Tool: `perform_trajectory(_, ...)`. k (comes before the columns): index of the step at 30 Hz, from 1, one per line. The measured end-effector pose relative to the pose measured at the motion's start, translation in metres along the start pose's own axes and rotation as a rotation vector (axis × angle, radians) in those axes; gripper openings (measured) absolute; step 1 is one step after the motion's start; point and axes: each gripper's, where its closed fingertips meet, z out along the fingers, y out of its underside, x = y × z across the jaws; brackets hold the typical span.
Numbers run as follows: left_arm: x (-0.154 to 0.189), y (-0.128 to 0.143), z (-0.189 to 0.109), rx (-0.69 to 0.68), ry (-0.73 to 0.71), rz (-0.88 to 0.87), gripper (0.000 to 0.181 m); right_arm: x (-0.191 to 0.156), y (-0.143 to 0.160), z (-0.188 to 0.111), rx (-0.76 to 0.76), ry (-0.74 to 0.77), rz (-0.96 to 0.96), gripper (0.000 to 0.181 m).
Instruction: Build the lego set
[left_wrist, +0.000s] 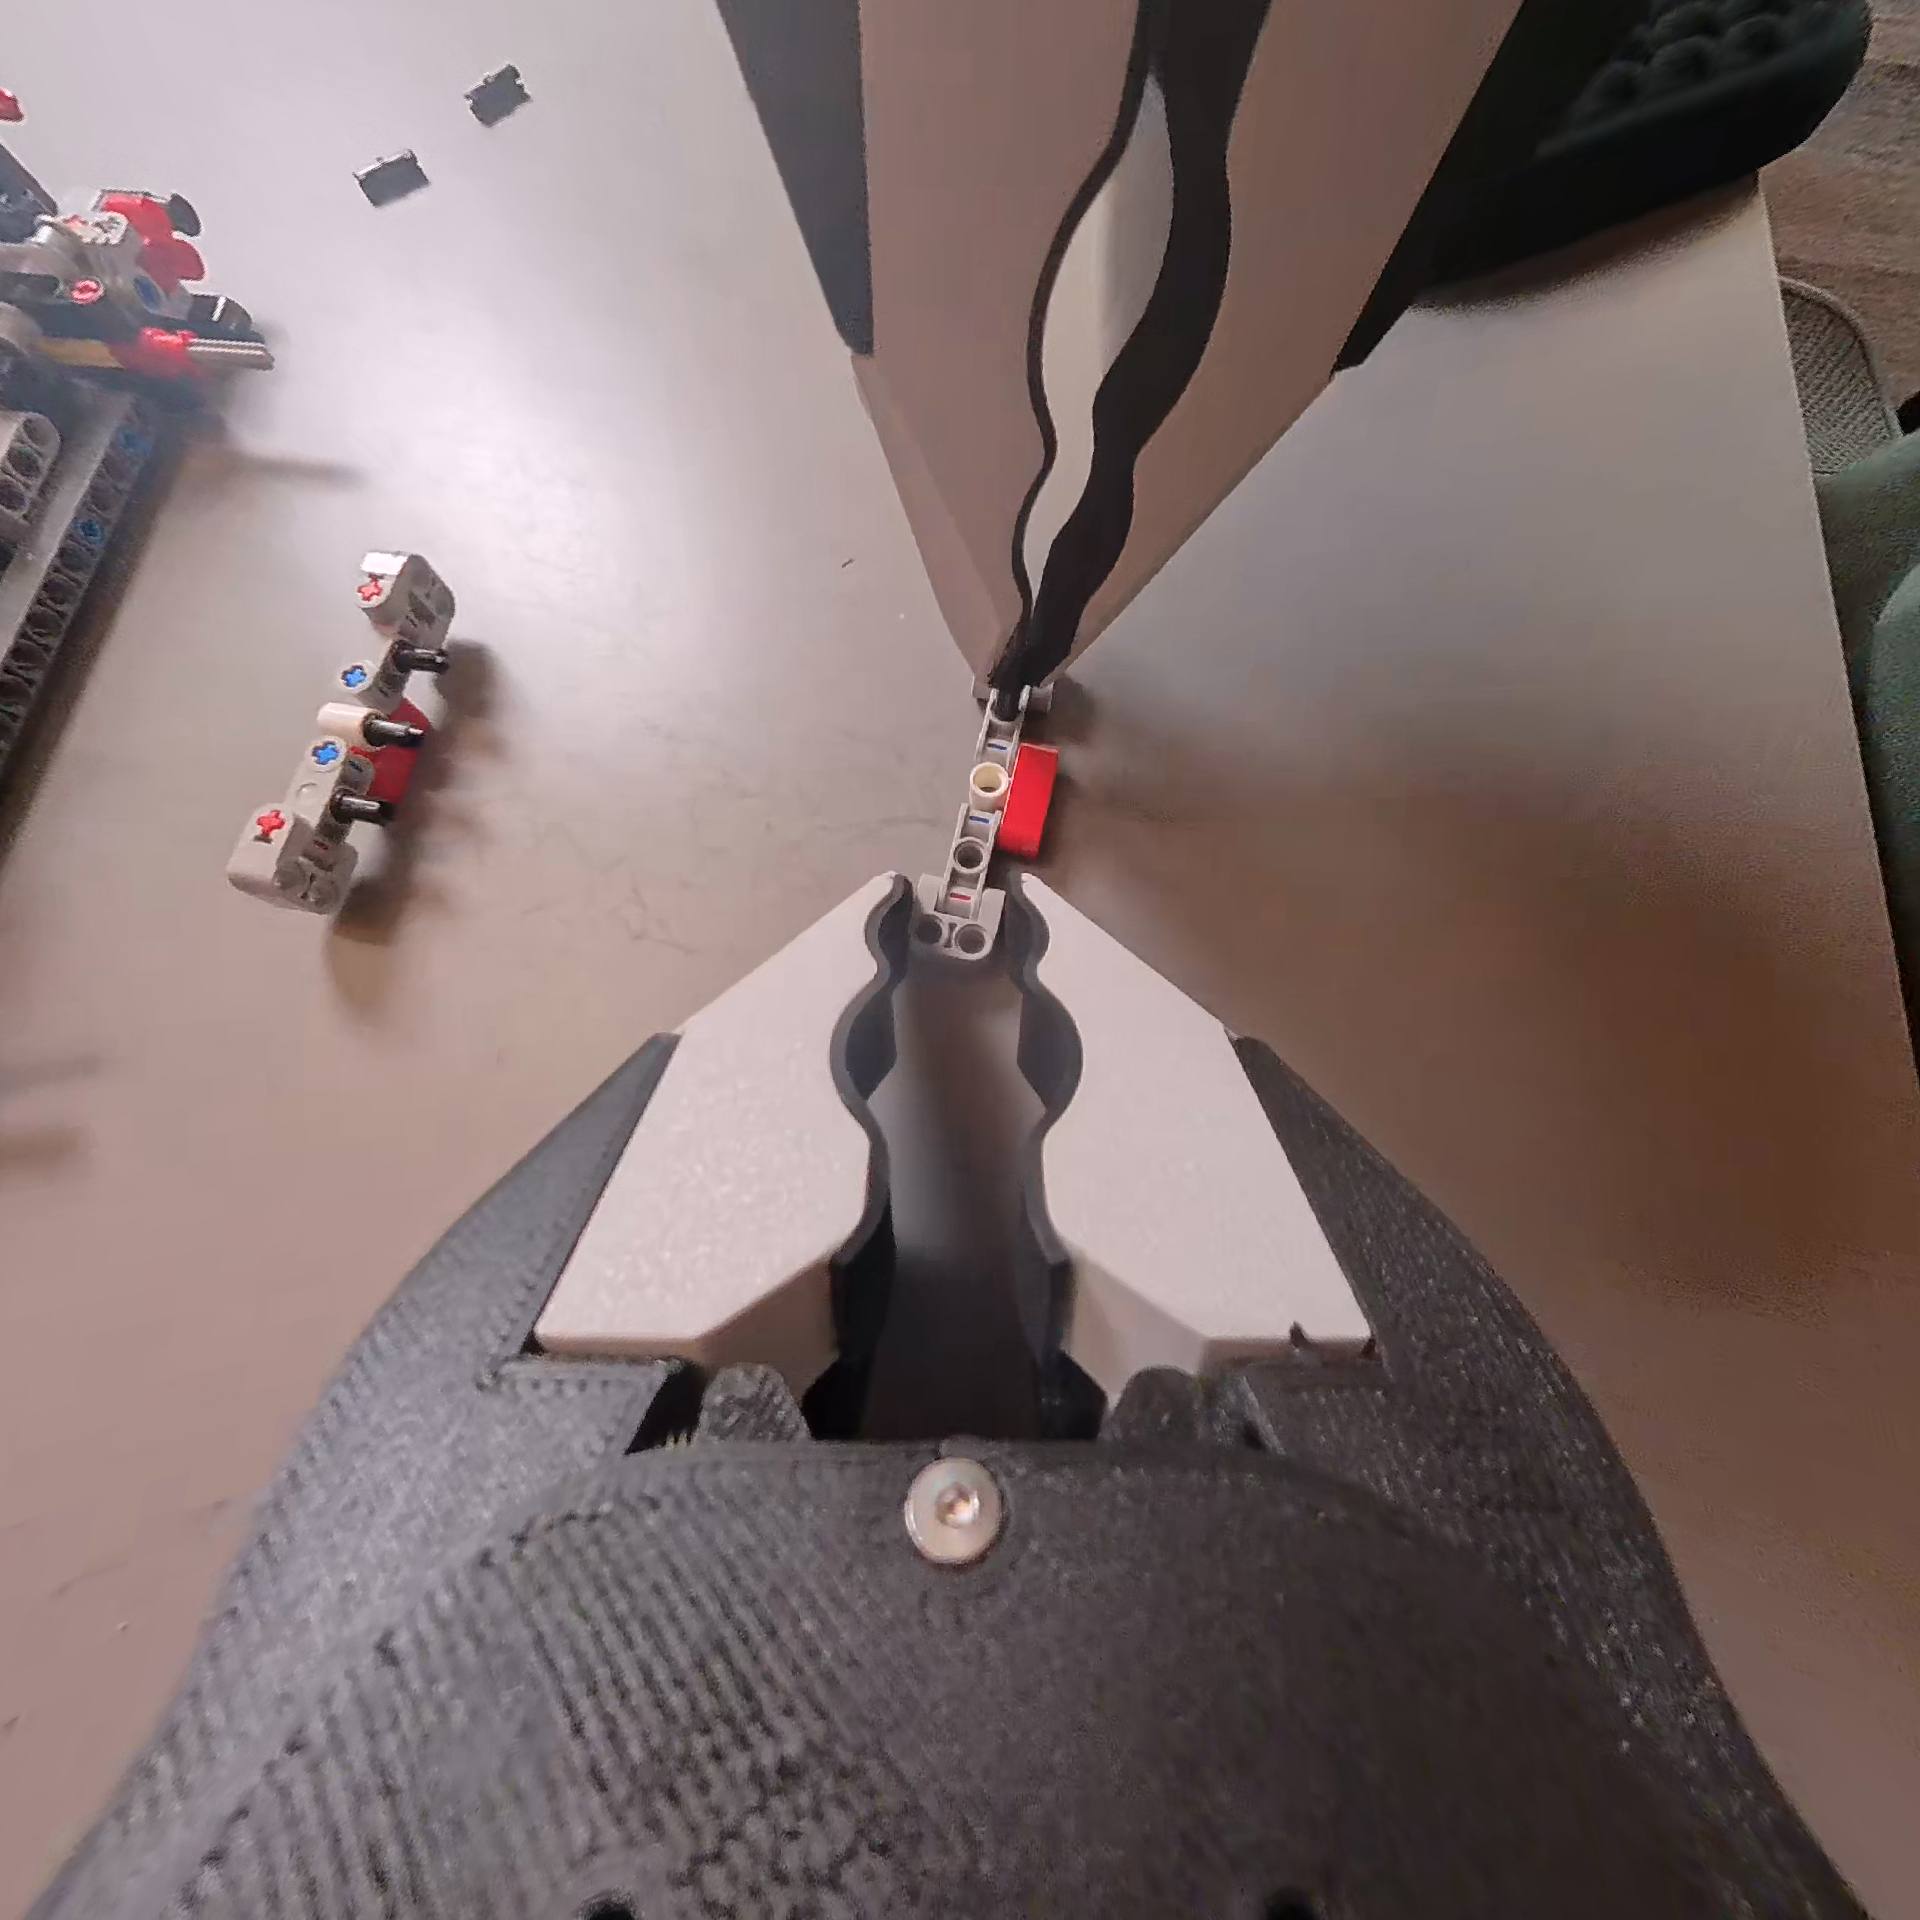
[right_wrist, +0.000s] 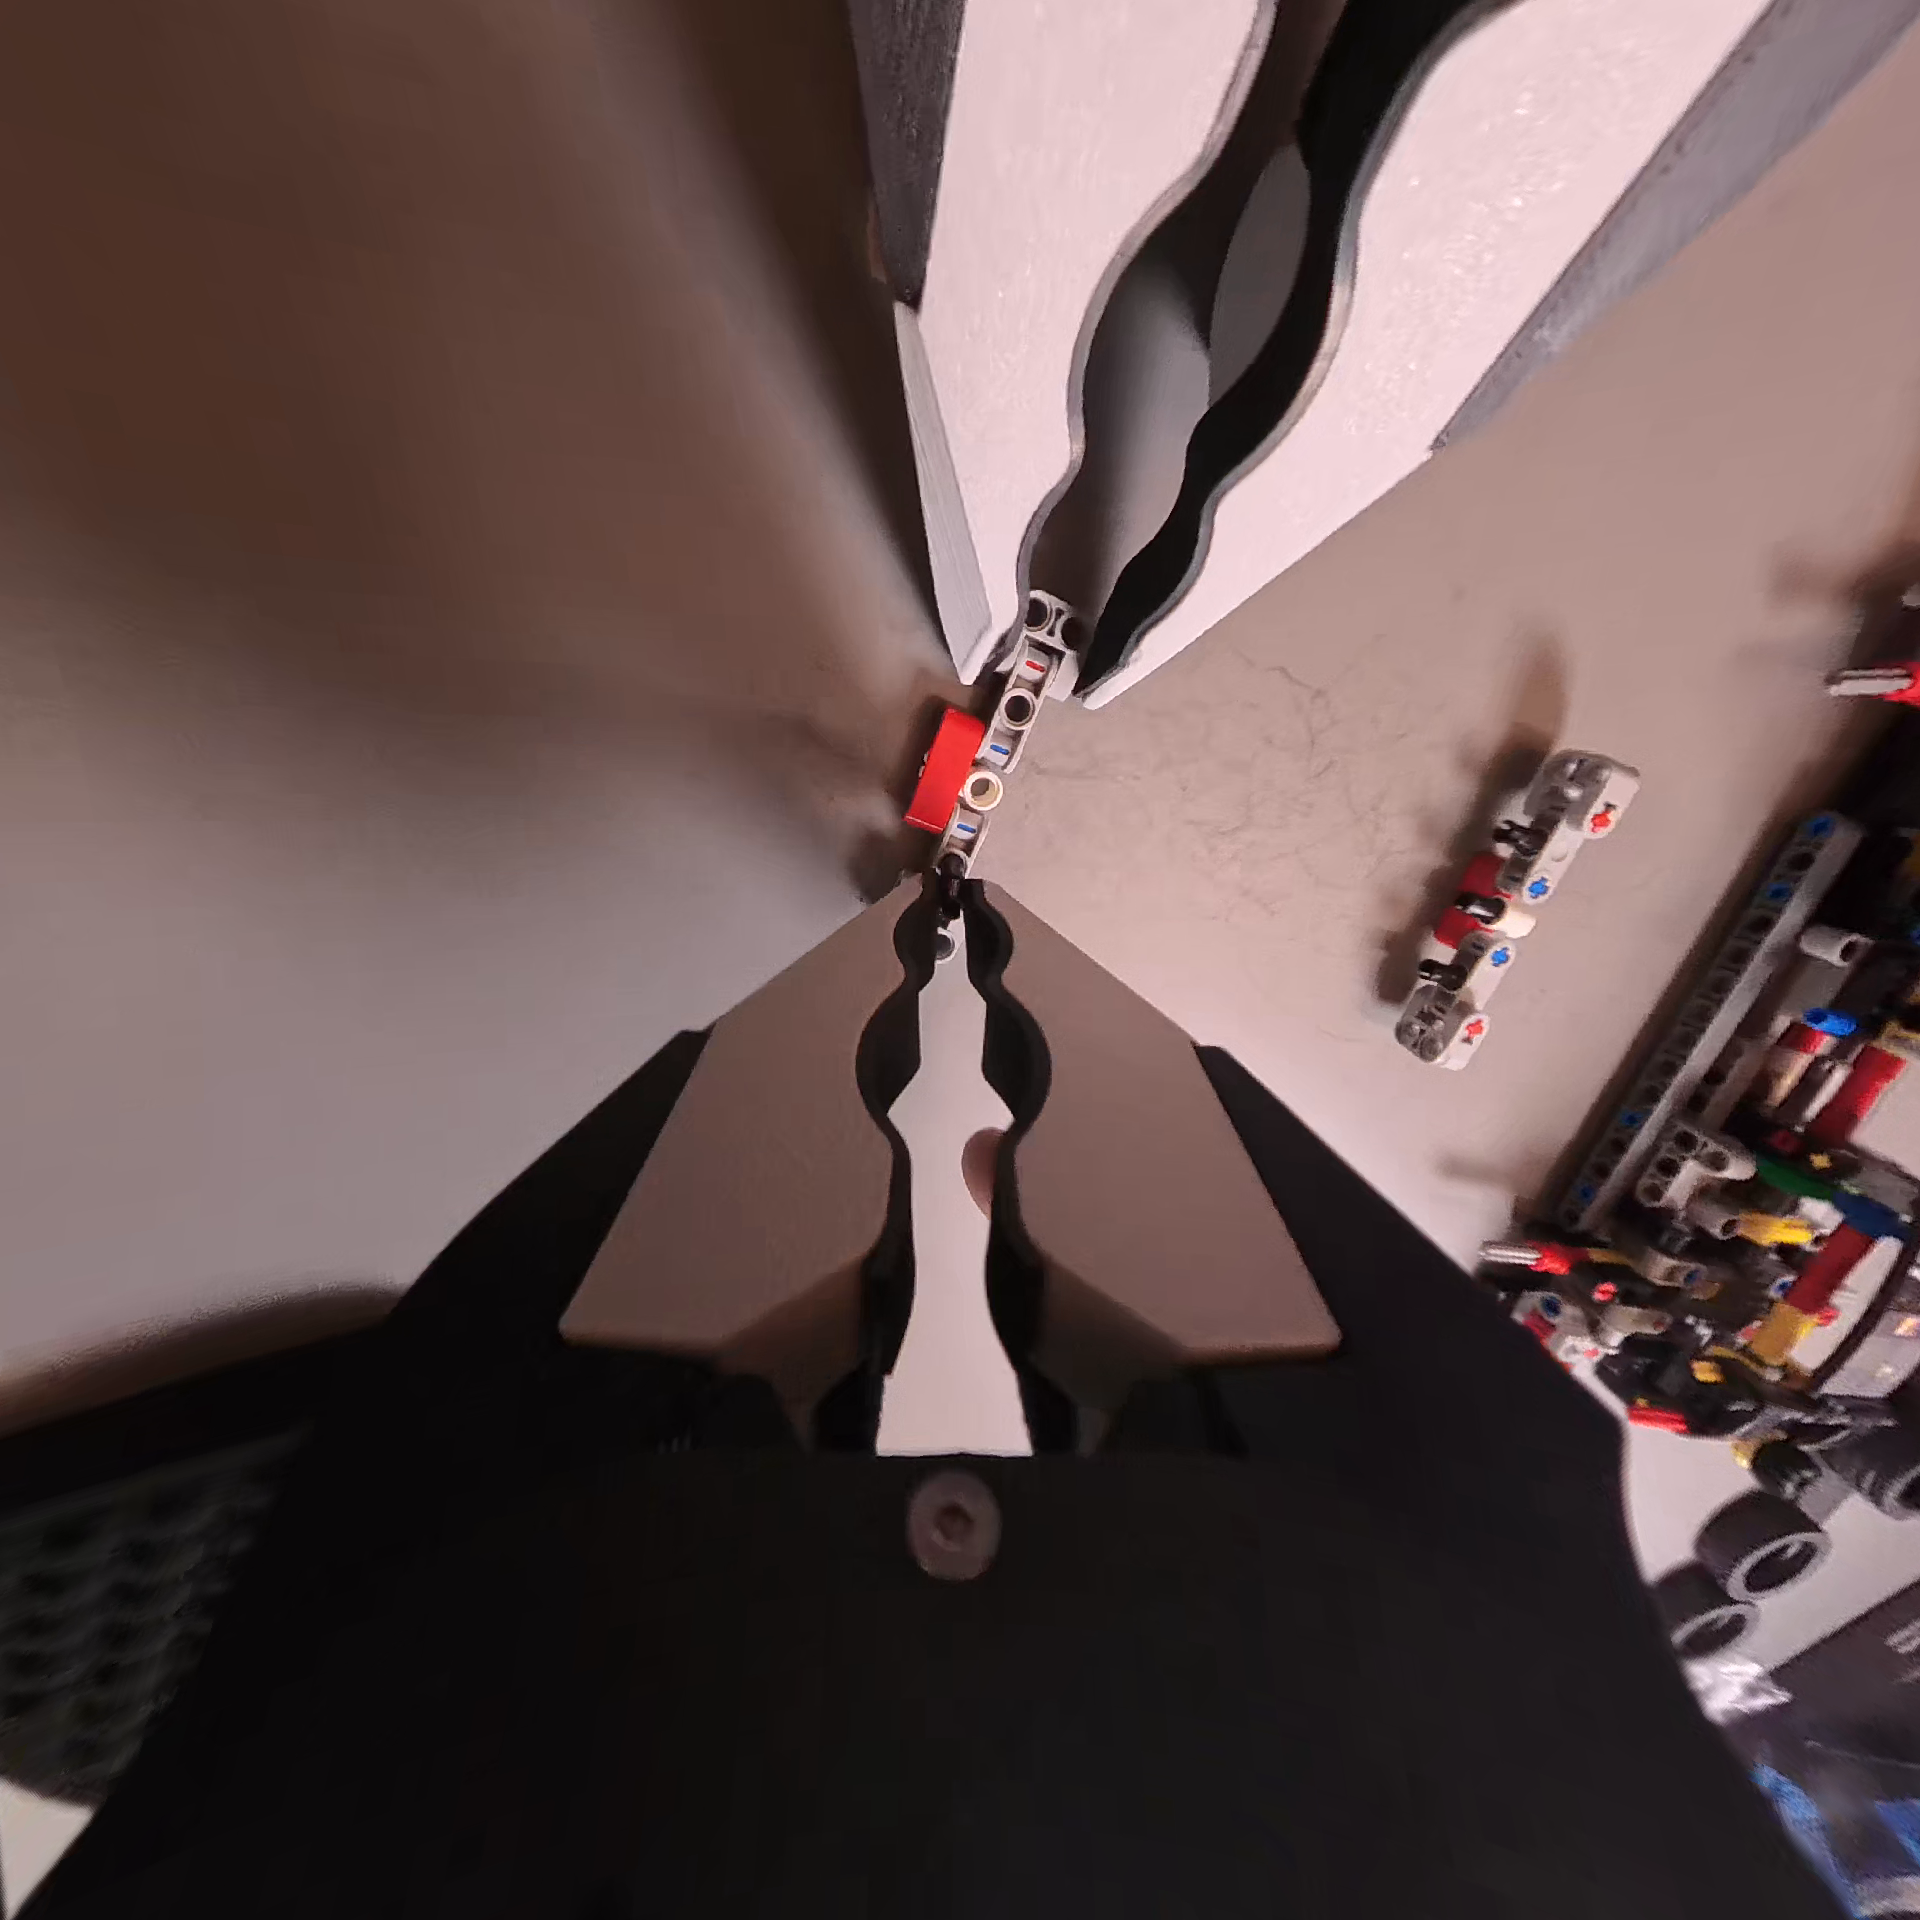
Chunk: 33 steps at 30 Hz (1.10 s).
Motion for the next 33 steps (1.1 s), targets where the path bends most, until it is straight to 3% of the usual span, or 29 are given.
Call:
perform_trajectory(1,0.0,0.001,0.0,0.0,0.007,-0.002,0.016,0.001,-0.001,0.0,-0.016,-0.012,-0.015,0.002)
perform_trajectory(11,-0.001,0.002,-0.002,-0.001,0.032,-0.021,0.015,0.003,-0.006,0.002,-0.142,-0.108,-0.11,0.002)
perform_trajectory(20,0.0,0.002,-0.002,-0.001,0.046,-0.032,0.015,-0.001,-0.01,0.008,-0.121,-0.124,-0.078,0.003)
perform_trajectory(29,0.0,0.002,-0.003,0.003,0.06,-0.053,0.015,0.009,-0.023,-0.005,0.269,-0.067,0.181,0.002)
perform_trajectory(33,-0.002,-0.01,-0.012,0.095,0.078,-0.09,0.026,0.022,-0.036,-0.022,0.579,-0.022,0.38,0.002)
